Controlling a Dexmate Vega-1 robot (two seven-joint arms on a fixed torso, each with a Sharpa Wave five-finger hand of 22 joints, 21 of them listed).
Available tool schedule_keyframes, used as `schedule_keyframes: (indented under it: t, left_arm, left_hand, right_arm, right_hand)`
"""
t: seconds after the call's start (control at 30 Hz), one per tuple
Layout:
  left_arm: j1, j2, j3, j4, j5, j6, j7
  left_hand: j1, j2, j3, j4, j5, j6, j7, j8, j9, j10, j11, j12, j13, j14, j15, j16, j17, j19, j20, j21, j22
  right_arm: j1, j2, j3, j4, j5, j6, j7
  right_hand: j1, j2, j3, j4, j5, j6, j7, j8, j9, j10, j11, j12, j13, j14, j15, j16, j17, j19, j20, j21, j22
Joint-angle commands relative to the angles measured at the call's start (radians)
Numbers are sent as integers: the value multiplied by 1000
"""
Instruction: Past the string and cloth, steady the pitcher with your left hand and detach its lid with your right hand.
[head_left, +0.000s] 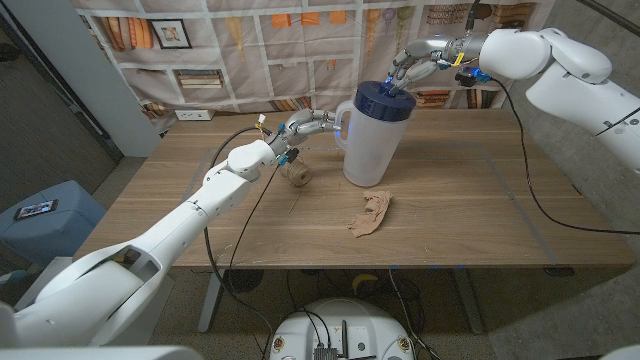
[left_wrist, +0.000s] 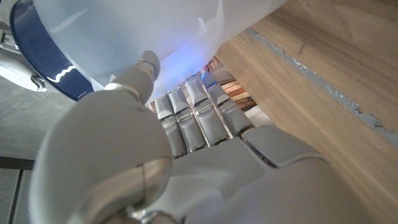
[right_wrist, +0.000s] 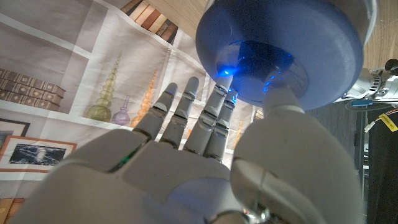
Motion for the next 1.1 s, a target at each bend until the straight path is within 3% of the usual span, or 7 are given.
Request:
schedule_keyframes:
  t: [0.03,1.1]
  left_arm:
    - [-3,-5,0,9,0,0,3]
    - [11,-4,-5,8,-5,-5,13]
  left_hand:
    - [4,60,8,11,6,49,33,3,3,50,-43,4,3,43,-121,2,-1,5,-140,0,3]
    - [5,59,9,10,6,49,31,4,3,49,-42,4,3,42,-121,2,0,7,-139,1,4]
  right_arm:
    - [-1,-5,6,-9,7,-3,1]
    - [9,3,14,-21,18,0,-12]
  right_hand:
    - [69,82,-4,1,6,68,-73,9,5,9,-4,0,3,5,-138,0,3,4,3,1,5]
    - [66,85,-9,2,7,73,-72,8,4,13,-4,-5,4,9,-138,-3,2,4,6,0,5]
